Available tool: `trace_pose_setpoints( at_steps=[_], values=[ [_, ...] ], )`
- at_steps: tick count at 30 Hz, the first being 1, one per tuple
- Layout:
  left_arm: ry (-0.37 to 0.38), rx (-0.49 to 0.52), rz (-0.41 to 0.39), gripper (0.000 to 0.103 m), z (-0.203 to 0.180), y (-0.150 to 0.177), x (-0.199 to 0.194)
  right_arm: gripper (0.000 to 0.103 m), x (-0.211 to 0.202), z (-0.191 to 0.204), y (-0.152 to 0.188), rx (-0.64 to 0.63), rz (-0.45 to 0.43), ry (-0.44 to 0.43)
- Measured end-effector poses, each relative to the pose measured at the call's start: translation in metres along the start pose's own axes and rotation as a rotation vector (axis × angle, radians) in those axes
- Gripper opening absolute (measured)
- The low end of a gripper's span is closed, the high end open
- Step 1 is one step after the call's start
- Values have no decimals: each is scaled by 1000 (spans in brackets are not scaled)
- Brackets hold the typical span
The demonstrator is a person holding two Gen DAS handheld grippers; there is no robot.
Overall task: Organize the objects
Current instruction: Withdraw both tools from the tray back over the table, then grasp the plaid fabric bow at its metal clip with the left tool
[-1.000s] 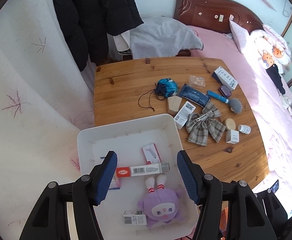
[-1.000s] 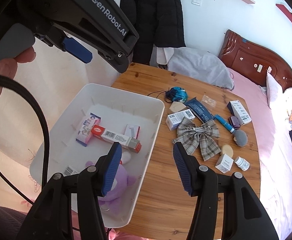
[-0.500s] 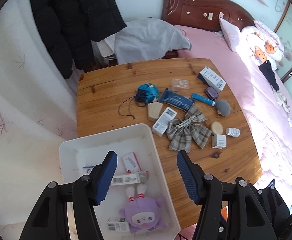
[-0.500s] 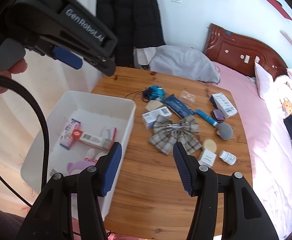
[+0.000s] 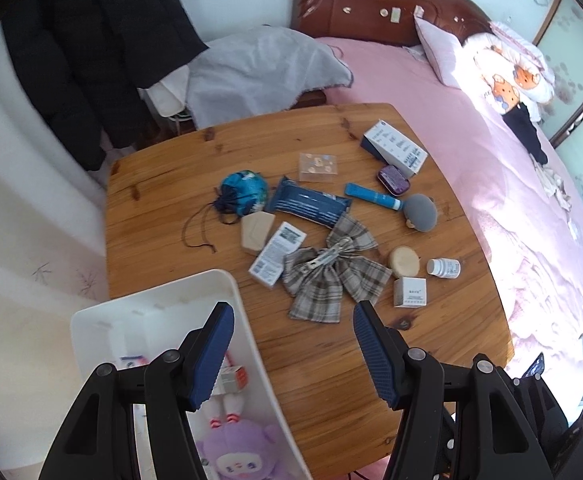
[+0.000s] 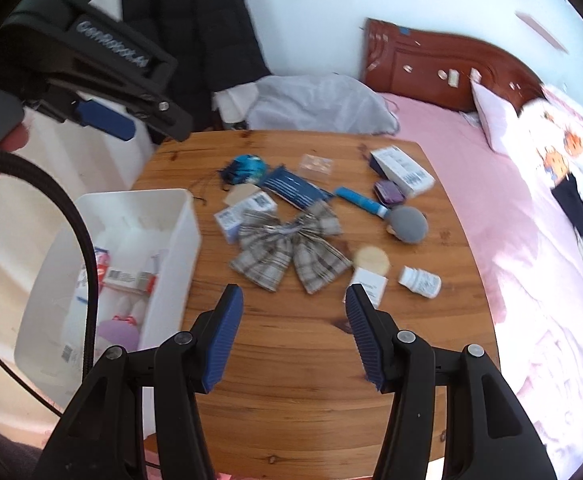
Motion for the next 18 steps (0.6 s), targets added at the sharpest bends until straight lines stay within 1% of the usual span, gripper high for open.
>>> trace_pose_setpoints(
  at_steps=[4,7,9,10,12,13,16,18],
  values=[
    [7,63,28,63,-23,-7,25,58,16,-28,4,80,14,25],
    [-8,137,46,63,-38,-11,45,58,27,-45,7,136,22,43],
    [-18,205,59,63,-49,-14,63,58,36,-56,11,178,36,44],
    [-25,248,76,63,-55,-14,75,58,40,-61,13,194,42,44],
    [-23,297,109,63,-62,-13,94,58,50,-69,18,222,61,41],
    [-11,324,139,63,-66,-11,107,58,55,-72,21,231,71,40],
    [3,382,196,63,-72,-8,135,58,70,-82,28,250,96,38],
    [-4,413,215,63,-72,-8,148,58,78,-86,33,258,111,30]
  ],
)
Point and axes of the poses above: each gripper's, at about its wrist camera, not at the fingertips, and x roughly the way its jaws point, z to its left, y to its underside, the point moved 9 cm from there along x, roughly the way its jaws point, and after that the axes turned 1 degree about x, right-handed, at the moved point
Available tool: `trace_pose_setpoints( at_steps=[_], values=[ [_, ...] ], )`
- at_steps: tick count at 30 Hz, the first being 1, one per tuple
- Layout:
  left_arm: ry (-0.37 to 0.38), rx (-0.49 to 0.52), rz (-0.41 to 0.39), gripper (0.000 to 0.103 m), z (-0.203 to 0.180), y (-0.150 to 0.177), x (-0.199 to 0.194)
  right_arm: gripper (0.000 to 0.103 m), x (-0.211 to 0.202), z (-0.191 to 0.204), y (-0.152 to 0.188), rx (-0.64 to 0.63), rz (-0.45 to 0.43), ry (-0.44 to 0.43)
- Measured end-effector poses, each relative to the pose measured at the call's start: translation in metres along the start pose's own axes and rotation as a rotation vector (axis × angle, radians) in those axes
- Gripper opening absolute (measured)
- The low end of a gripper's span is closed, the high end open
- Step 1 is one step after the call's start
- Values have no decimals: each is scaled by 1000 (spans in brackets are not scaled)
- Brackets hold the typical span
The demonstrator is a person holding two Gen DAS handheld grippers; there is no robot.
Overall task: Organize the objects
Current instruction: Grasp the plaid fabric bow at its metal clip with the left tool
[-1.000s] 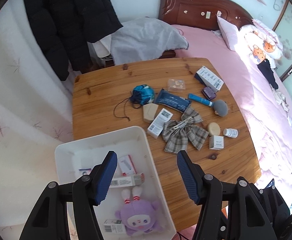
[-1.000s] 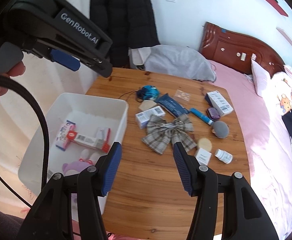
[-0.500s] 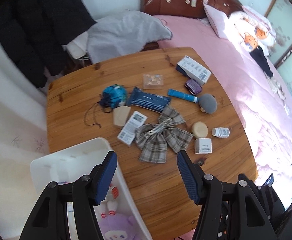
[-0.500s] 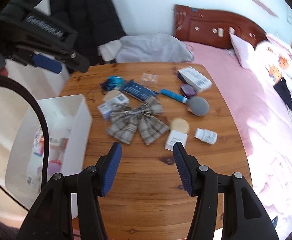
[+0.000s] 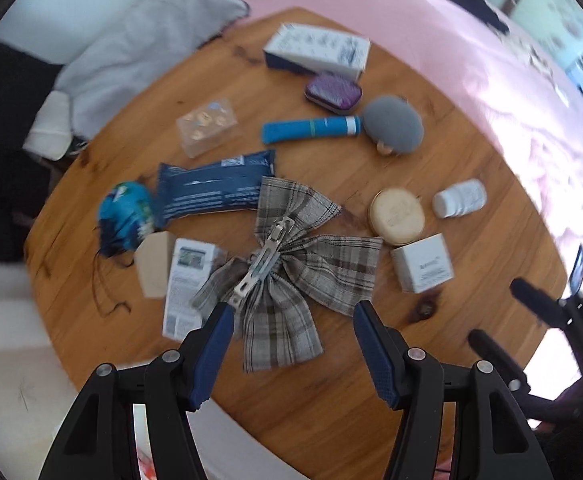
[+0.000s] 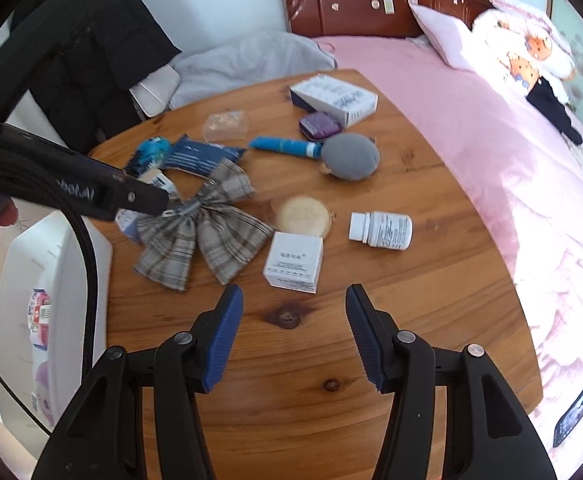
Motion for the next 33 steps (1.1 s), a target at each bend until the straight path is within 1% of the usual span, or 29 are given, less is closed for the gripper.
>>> trace_pose_setpoints(
  at_steps=[4,7,13,19,23,24,26,27,29,30,31,33],
  values=[
    [-17,81,40,63,-2,-7,26,58,19,-4,3,-7,22,-3],
    [-55,160,58,63,-2,-11,40,58,29,-6,5,-10,38,-9],
    [-107,271,101,63,-4,-15,65,58,44,-9,4,-14,34,1],
    [-125,317,121,63,-5,-16,78,58,59,-11,4,1,40,4],
    [-102,314,124,63,-4,-17,80,58,66,-9,4,4,45,8],
    [-93,306,126,61,-3,-17,80,58,68,-8,4,4,48,10],
    [-71,301,125,55,-4,-17,79,58,70,-7,4,4,47,5],
    [-61,302,122,50,-5,-17,78,58,71,-6,4,4,44,7],
    [-63,310,115,47,-7,-16,77,58,73,-5,4,2,44,12],
    [-66,316,111,41,-8,-15,76,58,75,-5,4,1,46,14],
    [-71,318,108,34,-9,-15,75,58,77,-5,5,2,48,15],
    [-85,317,103,31,-10,-14,74,58,80,-4,6,1,52,18]
  ],
)
Point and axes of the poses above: each gripper's, at about its wrist camera, not at the fingertips, and x roughly the way its jaws point, z to its left, y to its underside, the point moved 9 cm from there along x, roughly the way its jaws point, and after that the axes turned 1 degree about x, right-handed, at the moved point
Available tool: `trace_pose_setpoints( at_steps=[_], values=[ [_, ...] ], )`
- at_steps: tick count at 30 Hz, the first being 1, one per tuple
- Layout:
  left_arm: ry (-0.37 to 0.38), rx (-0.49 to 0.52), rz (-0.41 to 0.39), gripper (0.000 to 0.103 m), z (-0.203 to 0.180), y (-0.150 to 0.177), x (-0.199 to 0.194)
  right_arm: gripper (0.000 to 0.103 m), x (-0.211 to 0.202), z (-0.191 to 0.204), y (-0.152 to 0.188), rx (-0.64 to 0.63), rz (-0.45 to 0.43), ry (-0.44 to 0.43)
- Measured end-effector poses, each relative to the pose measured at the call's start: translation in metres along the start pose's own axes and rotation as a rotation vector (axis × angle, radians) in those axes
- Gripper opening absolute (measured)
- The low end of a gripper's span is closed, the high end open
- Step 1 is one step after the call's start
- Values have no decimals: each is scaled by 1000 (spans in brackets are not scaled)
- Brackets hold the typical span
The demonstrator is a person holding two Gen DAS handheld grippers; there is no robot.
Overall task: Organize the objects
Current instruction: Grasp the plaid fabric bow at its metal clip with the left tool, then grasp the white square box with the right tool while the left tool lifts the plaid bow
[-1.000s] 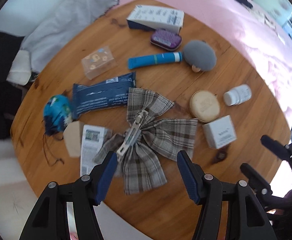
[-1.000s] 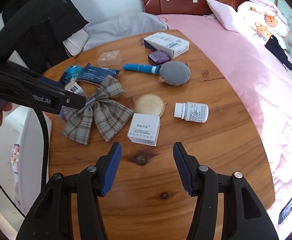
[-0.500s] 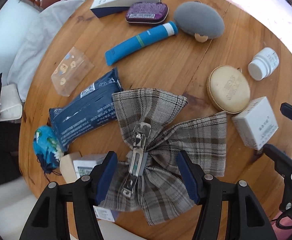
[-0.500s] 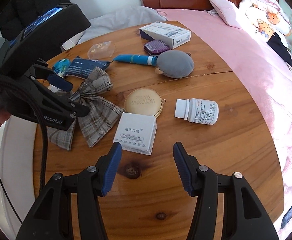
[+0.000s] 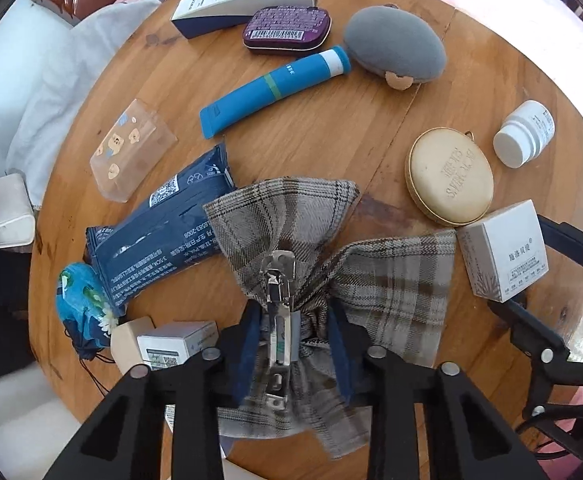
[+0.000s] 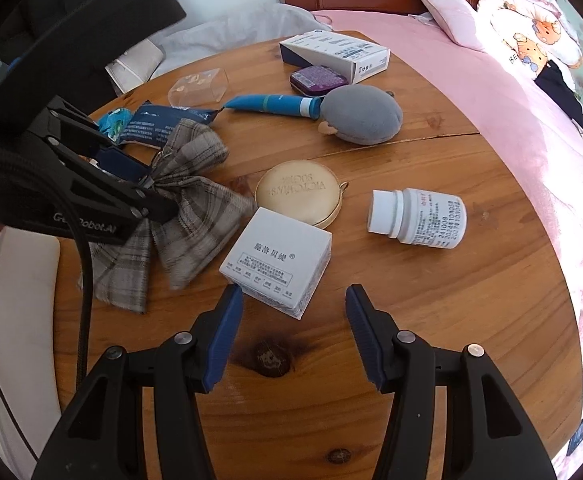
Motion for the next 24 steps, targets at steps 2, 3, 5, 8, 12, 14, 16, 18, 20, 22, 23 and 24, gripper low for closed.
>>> trace_pose_setpoints(
  at_steps=[2,3,5,8,12,14,16,18,20,22,23,24],
  values=[
    [-10,-17,-6,29,0,1,-1,58,2,0,1,-1,0,5],
    [-10,-25,-7,28,0,1,-2,58,3,0,0,-4,-8,12],
    [-2,-60,-11,27,0,4,-3,58,3,0,-1,-3,-11,19],
    [5,-107,-12,26,4,6,-6,58,5,1,-3,1,-27,40],
    [10,-158,-31,26,6,12,-17,58,8,5,-6,-9,-49,64],
    [16,-174,-43,26,5,14,-24,57,8,5,-7,-15,-60,76],
    [13,-185,-56,26,4,16,-31,40,7,6,-8,-21,-79,81],
    [8,-199,-68,26,7,22,-39,29,6,6,-7,-30,-92,94],
    [9,-218,-83,26,15,14,-45,21,5,6,-6,-37,-103,100],
    [11,-237,-99,26,12,12,-49,13,3,6,-4,-50,-114,112],
    [11,-245,-105,26,13,13,-51,12,2,7,-3,-57,-117,115],
    [13,-251,-107,26,14,15,-53,12,2,7,-2,-62,-117,118]
  ],
)
Point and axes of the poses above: each gripper's, at about its wrist camera, not at the fingertips, and x roughly the way its jaws point, z to its left, y to its underside, the point moved 9 cm from there along x, roughly the way its jaws point, and after that the axes turned 1 degree about x, right-handed, at the moved point
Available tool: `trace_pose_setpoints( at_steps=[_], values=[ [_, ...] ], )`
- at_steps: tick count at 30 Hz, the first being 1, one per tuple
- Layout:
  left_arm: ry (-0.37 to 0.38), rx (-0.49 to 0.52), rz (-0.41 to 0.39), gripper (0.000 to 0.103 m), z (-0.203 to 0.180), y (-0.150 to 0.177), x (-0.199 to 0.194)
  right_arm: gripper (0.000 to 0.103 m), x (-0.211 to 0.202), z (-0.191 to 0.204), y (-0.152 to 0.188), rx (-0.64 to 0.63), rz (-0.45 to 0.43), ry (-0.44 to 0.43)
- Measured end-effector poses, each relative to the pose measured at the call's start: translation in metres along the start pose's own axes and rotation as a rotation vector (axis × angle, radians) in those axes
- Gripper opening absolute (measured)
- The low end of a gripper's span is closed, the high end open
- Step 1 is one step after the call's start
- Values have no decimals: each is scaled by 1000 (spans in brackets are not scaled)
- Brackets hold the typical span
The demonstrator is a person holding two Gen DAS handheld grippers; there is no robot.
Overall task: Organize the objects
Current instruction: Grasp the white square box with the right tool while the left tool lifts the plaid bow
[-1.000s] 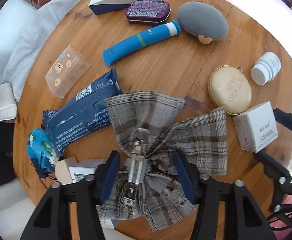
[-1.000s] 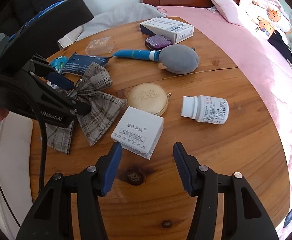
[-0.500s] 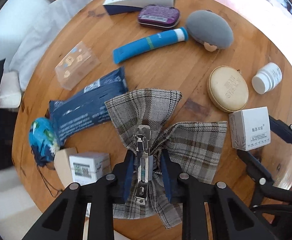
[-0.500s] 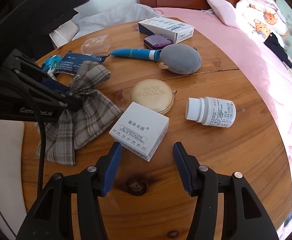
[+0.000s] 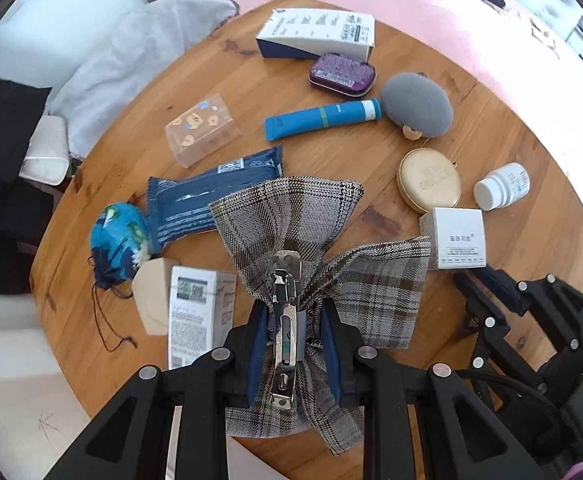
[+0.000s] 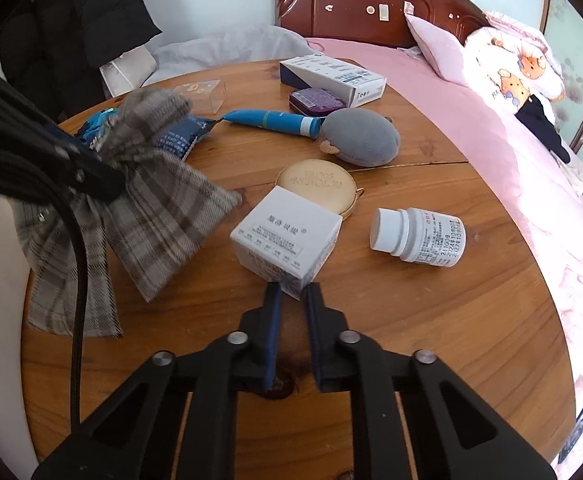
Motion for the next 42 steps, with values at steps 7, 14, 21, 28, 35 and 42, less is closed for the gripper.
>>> trace_pose_setpoints(
  at_steps=[7,14,21,28,35,42],
  values=[
    [22,-49,-10,26,15,9,-3,45,-2,0,4,32,43,24],
    [33,-106,-52,26,27,10,-25,55,-5,7,-5,82,8,49],
    [45,-173,-71,26,41,14,-43,58,10,10,-14,147,30,166],
    [45,-206,-91,26,52,14,-53,57,13,4,-22,195,17,253],
    [68,-223,-111,26,57,19,-63,44,10,-6,-19,228,13,242],
    [83,-268,-135,26,67,34,-87,44,-20,-10,-21,202,-20,196]
  ],
)
Point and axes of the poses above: each gripper's, at about its wrist camera, not at the fingertips, and x roughly the way its jaws point, z to its left, y to its underside, the point moved 9 cm from there along x, roughly the way its jaws point, and after that the axes turned 1 degree about x, right-handed, at the moved point
